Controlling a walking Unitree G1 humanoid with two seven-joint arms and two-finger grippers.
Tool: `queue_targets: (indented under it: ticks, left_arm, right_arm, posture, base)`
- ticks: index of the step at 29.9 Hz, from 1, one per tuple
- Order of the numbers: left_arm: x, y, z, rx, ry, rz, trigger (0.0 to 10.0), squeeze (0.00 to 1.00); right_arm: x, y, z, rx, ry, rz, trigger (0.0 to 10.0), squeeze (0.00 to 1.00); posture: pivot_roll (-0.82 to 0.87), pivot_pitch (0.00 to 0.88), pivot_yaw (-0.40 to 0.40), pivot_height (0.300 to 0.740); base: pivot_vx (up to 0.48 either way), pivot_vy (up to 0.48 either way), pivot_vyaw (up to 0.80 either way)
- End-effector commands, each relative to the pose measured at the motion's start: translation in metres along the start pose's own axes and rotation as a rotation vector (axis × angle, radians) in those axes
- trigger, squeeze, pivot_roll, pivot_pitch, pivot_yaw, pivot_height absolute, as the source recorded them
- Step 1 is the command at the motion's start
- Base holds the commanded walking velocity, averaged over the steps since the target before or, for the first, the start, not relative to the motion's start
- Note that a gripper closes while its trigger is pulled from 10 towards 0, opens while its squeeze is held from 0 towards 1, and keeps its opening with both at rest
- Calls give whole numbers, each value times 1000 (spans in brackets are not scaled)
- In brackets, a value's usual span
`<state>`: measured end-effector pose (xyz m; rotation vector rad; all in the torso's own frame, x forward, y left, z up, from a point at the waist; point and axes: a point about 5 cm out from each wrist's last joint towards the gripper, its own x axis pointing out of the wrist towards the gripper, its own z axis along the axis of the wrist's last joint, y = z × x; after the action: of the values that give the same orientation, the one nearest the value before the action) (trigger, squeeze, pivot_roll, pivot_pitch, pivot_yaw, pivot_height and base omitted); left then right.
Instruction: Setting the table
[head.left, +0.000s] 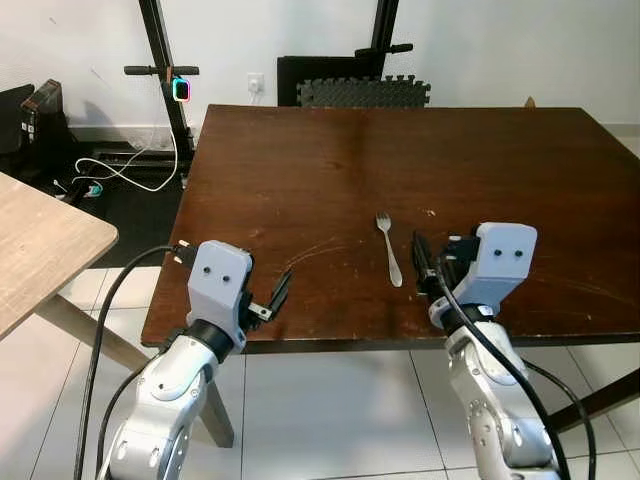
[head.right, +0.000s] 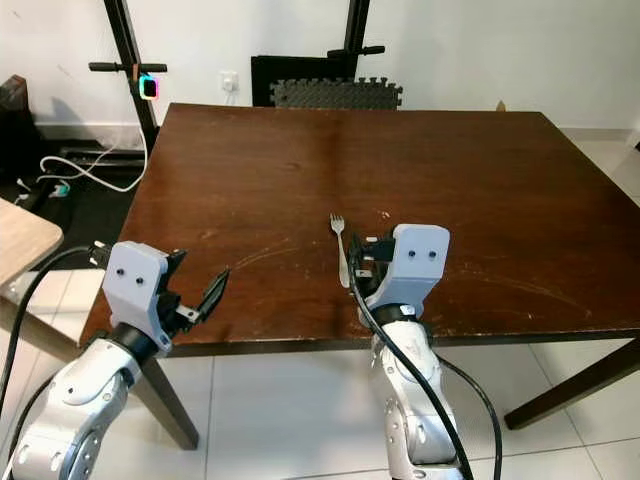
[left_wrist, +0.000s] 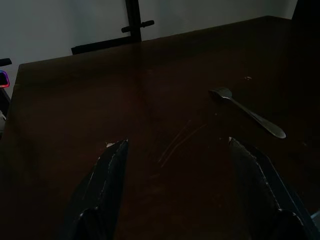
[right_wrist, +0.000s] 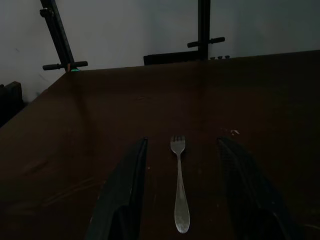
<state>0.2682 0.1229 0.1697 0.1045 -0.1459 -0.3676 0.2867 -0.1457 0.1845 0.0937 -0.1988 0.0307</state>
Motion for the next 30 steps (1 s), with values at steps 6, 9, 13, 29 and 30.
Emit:
queue_targets:
  ticks: [6,9,13,29,30]
  left_arm:
    - [-1,0,-5,4,16,11,10000,0]
    - [-1,0,-5,4,18,12,10000,0]
    - [-1,0,-5,4,18,15,10000,0]
    - [0,0,-5,7,19,17,10000,0]
    - [0,0,-5,7,19,16,10000,0]
  right_arm:
    - [-1,-3,-5,-3,19,-11,10000,0]
    - [-1,-3,-5,-4,19,-12,10000,0]
    - [-2,-3,-5,-4,21,-13,10000,0]
    - [-3,-4,-7,-7,27,-18,10000,0]
    - [-3,-4,-7,-7,27,-18,10000,0]
  posture:
    - [-22,34,31,740]
    - [-23,34,32,740]
    - [-23,35,33,740]
    - [-24,38,36,740]
    - [-24,38,36,740]
  base:
    - [-247,0,0]
    - [-249,0,0]
    - [-249,0,0]
    - [-248,0,0]
    - [-247,0,0]
